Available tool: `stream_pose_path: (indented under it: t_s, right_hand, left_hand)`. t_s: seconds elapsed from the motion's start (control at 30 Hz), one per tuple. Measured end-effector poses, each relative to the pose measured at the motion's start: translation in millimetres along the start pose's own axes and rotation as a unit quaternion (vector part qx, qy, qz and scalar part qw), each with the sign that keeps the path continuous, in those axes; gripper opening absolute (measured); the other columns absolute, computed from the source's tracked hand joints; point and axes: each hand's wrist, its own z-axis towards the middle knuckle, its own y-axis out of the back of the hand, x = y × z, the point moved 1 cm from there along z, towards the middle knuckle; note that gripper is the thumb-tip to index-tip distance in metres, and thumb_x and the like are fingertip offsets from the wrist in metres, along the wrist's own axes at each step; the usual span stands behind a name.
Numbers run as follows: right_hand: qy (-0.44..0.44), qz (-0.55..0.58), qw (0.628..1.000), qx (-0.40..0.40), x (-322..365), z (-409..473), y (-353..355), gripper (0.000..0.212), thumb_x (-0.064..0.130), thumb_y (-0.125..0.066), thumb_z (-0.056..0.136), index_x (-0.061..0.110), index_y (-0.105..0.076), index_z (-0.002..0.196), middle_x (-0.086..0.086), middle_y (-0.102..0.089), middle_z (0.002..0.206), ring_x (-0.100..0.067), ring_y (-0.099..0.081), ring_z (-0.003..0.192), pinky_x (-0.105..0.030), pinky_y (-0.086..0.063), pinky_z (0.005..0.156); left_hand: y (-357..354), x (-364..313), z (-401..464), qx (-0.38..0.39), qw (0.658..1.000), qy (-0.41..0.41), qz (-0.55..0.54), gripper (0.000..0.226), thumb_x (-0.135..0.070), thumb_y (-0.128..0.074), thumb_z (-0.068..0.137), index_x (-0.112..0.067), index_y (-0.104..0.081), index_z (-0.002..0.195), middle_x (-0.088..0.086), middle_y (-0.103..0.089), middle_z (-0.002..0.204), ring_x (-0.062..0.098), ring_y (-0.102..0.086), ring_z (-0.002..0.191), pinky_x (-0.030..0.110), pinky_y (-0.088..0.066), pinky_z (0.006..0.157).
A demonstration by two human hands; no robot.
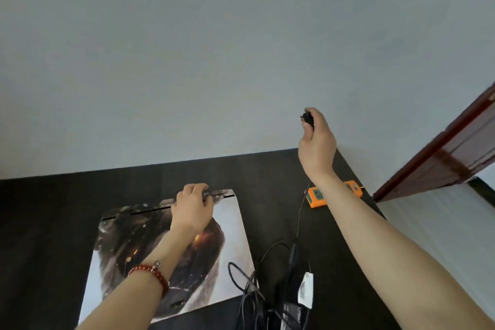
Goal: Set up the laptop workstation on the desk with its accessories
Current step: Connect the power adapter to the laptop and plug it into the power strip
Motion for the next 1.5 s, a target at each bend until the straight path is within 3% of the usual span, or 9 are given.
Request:
stream_pose_path:
  t_s: [0.23, 0.4, 0.57, 0.73, 0.87, 0.97, 1.17, 1.37, 1.5]
  right_hand:
    - [0.102, -0.097, 0.990, -0.013, 40, 69, -54, 0.031, 0.007, -0.040, 0.095, 0.009, -0.047, 0.125, -0.006, -0.065, 0.114, -0.028, -0.060, 0.098, -0.031, -0.039, 0.071]
    - [0.225, -0.177, 0.949, 0.132, 6, 37, -119, 0.029, -0.005, -0.050, 0.086, 0.007, -0.056, 0.112, -0.010, -0.069, 0.096, -0.031, -0.060, 0.079, -0.031, -0.038, 0.055]
    - [0.118, -0.107, 0.940, 0.302, -35, -15, -180, 0.027, 0.012, -0.045, 0.094, 0.010, -0.053, 0.121, -0.010, -0.052, 0.118, -0.028, -0.059, 0.091, -0.035, -0.047, 0.069]
    - [0.048, -0.033, 0.905, 0.422, -40, -65, -235, 0.037, 0.015, -0.044, 0.095, 0.014, -0.046, 0.132, -0.006, -0.056, 0.120, -0.022, -0.055, 0.109, -0.032, -0.045, 0.086]
    - [0.003, -0.036, 0.898, 0.438, -51, -91, -264, 0.030, 0.021, -0.047, 0.095, 0.011, -0.046, 0.123, -0.007, -0.064, 0.114, -0.025, -0.060, 0.104, -0.039, -0.049, 0.084]
    - [0.010, -0.053, 0.890, 0.452, -61, -106, -277, 0.027, 0.024, -0.047, 0.094, 0.014, -0.051, 0.119, -0.006, -0.064, 0.111, -0.023, -0.059, 0.103, -0.039, -0.049, 0.086]
    - [0.070, -0.073, 0.924, 0.369, -72, -117, -286, 0.022, 0.021, -0.052, 0.091, 0.013, -0.060, 0.111, -0.006, -0.064, 0.106, -0.024, -0.057, 0.099, -0.037, -0.041, 0.082]
    - [0.164, -0.084, 0.902, 0.391, -77, -123, -290, 0.018, 0.024, -0.061, 0.083, 0.020, -0.070, 0.099, 0.000, -0.070, 0.089, -0.024, -0.060, 0.086, -0.038, -0.038, 0.072]
    - [0.153, -0.080, 0.877, 0.449, -71, -117, -296, 0.022, 0.026, -0.057, 0.088, 0.022, -0.069, 0.106, 0.000, -0.068, 0.099, -0.024, -0.052, 0.099, -0.038, -0.029, 0.081]
  left_hand:
    - [42, -6, 69, -0.047, 0.998, -0.023, 0.037, 0.036, -0.024, -0.044, 0.093, -0.017, -0.046, 0.129, 0.008, -0.042, 0.138, 0.027, -0.039, 0.125, 0.047, -0.033, 0.103]
    - [18, 38, 75, 0.002, 0.999, 0.024, 0.049, 0.038, -0.024, -0.042, 0.094, -0.017, -0.043, 0.132, 0.006, -0.040, 0.139, 0.026, -0.036, 0.126, 0.044, -0.032, 0.102]
    - [-23, 94, 76, 0.057, 0.993, 0.070, 0.070, 0.040, -0.027, -0.041, 0.095, -0.020, -0.041, 0.133, 0.001, -0.041, 0.139, 0.023, -0.032, 0.129, 0.045, -0.026, 0.106]
    - [-58, 121, 90, 0.053, 0.987, 0.020, 0.148, 0.039, -0.037, -0.039, 0.094, -0.024, -0.049, 0.129, -0.004, -0.051, 0.130, 0.020, -0.036, 0.126, 0.046, -0.013, 0.111]
    - [-74, 123, 98, -0.024, 0.985, -0.027, 0.167, 0.040, -0.041, -0.034, 0.087, -0.023, -0.067, 0.100, -0.004, -0.067, 0.096, 0.020, -0.060, 0.096, 0.044, -0.037, 0.094]
    - [-79, 125, 99, -0.043, 0.980, -0.052, 0.186, 0.038, -0.038, -0.034, 0.085, -0.025, -0.067, 0.098, -0.004, -0.066, 0.090, 0.020, -0.060, 0.088, 0.041, -0.043, 0.084]
    - [-82, 125, 102, -0.060, 0.978, -0.062, 0.188, 0.036, -0.035, -0.035, 0.085, -0.025, -0.066, 0.098, -0.004, -0.064, 0.091, 0.020, -0.059, 0.087, 0.039, -0.042, 0.081]
    - [-84, 125, 100, -0.094, 0.981, -0.046, 0.165, 0.034, -0.033, -0.038, 0.083, -0.018, -0.068, 0.088, -0.002, -0.065, 0.085, 0.021, -0.059, 0.083, 0.040, -0.039, 0.084]
    - [-84, 127, 99, -0.114, 0.980, -0.030, 0.158, 0.033, -0.033, -0.039, 0.082, -0.019, -0.069, 0.085, -0.003, -0.067, 0.085, 0.021, -0.059, 0.083, 0.038, -0.031, 0.089]
